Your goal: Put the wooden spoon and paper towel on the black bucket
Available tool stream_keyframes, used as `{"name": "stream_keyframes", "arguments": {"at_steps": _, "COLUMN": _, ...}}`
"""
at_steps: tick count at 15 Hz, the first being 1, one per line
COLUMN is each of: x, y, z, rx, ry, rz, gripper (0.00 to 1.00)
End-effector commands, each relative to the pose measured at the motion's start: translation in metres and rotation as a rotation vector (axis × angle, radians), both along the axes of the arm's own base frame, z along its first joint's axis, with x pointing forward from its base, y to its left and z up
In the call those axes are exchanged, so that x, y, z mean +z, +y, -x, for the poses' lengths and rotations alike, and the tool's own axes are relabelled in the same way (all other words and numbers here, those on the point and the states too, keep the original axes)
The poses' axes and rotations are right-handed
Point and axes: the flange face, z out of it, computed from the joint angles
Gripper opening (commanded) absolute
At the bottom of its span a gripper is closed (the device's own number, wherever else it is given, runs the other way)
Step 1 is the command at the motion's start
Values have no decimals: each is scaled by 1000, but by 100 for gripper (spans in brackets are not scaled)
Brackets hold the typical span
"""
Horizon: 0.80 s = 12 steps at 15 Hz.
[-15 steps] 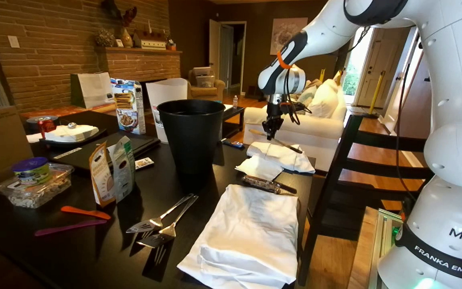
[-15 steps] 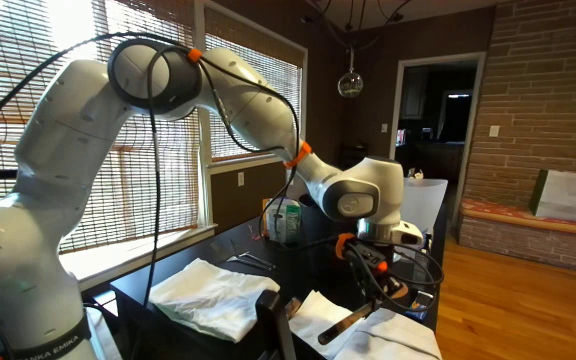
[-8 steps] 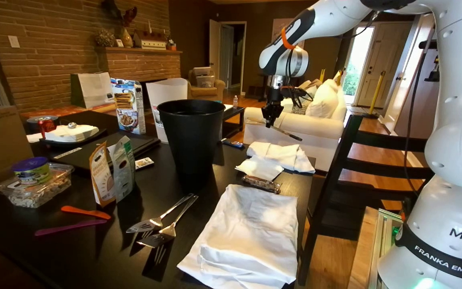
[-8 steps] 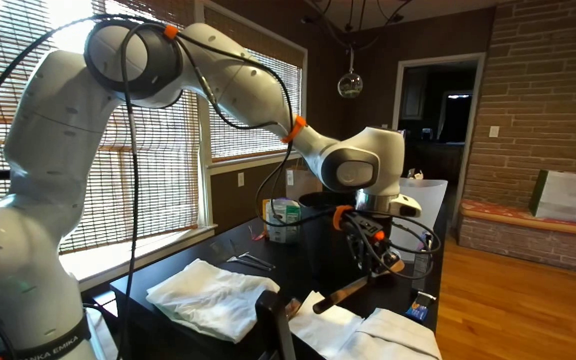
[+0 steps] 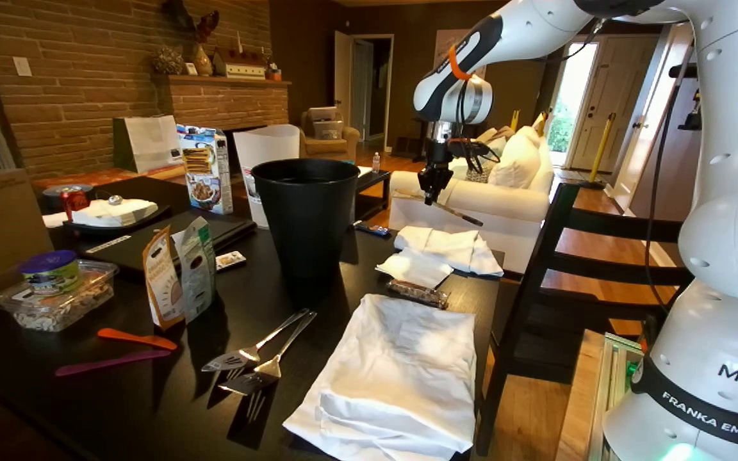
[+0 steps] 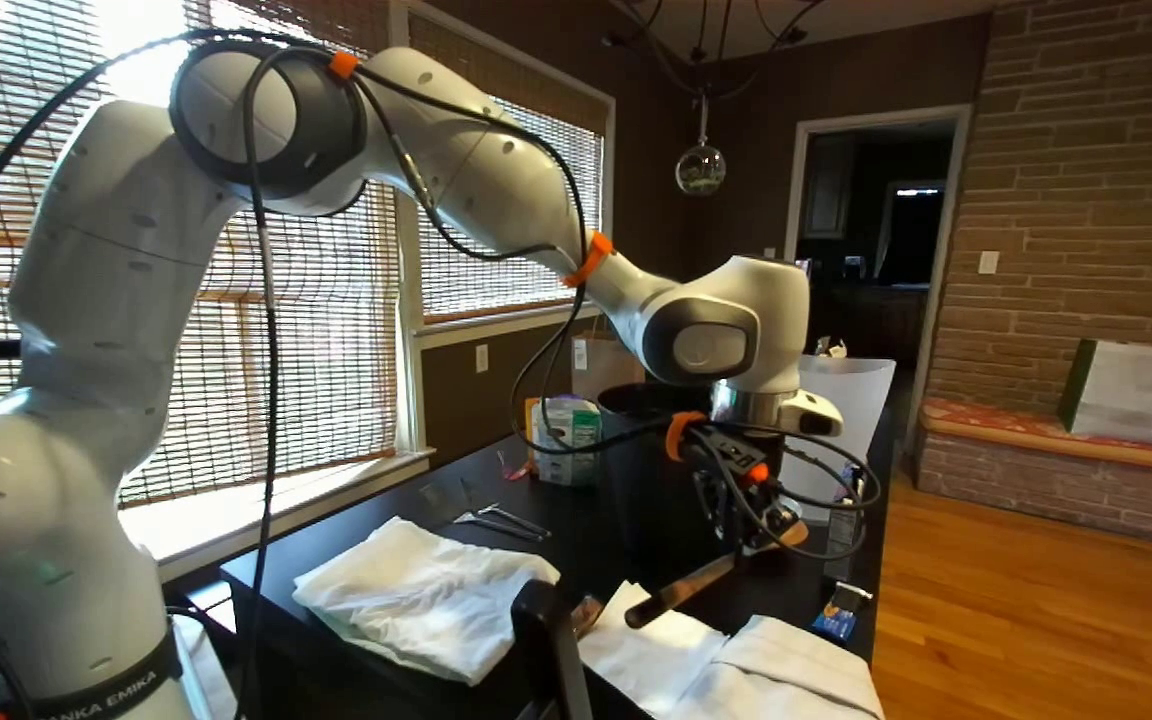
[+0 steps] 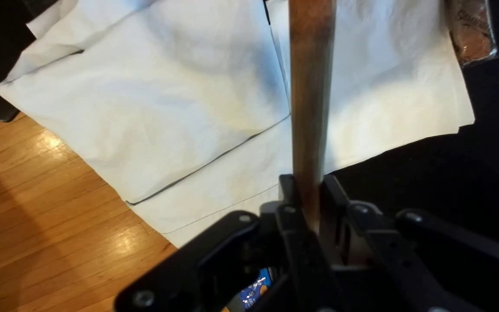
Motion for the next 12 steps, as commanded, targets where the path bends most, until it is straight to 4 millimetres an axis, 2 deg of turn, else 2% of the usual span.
{"name": "stream_keyframes", "arguments": {"at_steps": 1, "x": 1, "y": -1, "z": -1, "rx": 0, "ry": 1, "rz": 0, "gripper": 18}}
{"name": "stream_keyframes", "arguments": {"at_steps": 9, "x": 1, "y": -1, "z": -1, "rx": 0, "ry": 1, "rz": 0, "gripper": 18}}
{"name": "stream_keyframes", "arguments": {"at_steps": 10, "x": 1, "y": -1, "z": -1, "rx": 0, "ry": 1, "rz": 0, "gripper": 7}}
{"name": "stream_keyframes", "arguments": {"at_steps": 12, "x": 18, "y": 3, "z": -15, "rx": -43, "ry": -52, "rz": -11, "gripper": 7}}
